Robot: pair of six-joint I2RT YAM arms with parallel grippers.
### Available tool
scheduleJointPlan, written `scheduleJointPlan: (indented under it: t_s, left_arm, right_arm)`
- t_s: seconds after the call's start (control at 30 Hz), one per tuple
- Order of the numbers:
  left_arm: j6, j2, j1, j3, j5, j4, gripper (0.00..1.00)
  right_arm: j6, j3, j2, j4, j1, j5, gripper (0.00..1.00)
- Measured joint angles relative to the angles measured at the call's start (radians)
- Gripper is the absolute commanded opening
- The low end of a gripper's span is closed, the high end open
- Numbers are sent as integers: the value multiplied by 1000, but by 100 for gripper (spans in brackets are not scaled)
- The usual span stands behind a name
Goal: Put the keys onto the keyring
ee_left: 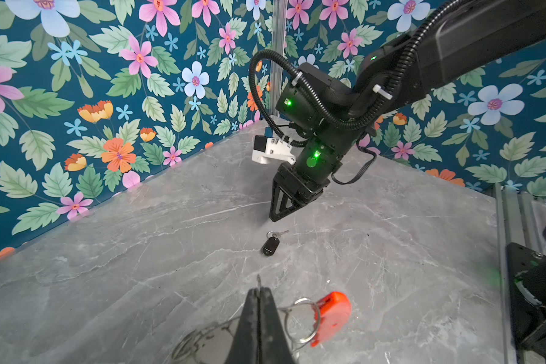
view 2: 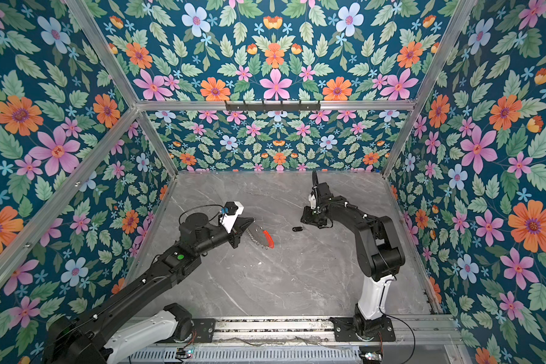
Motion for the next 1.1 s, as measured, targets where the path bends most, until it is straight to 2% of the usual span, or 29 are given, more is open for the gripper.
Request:
scheduleJointPlan:
  t_s: [0.2,0.47,0.8,1.1]
  left_arm:
    - [72,57,4,24,13,-30,0]
    - [116,112,35,49,64,-30,0]
    - [131,127,92,96,131,-28,0]
    - [60,67,97,63,137,-15,0]
  right_arm:
    - [-38,61,78,-30,21,6,40]
    - [-78,74,128,-52,37,53,46]
    - [-103,57,130,-29,50,75,36]
    - [-81,30,122,12,69,100,21]
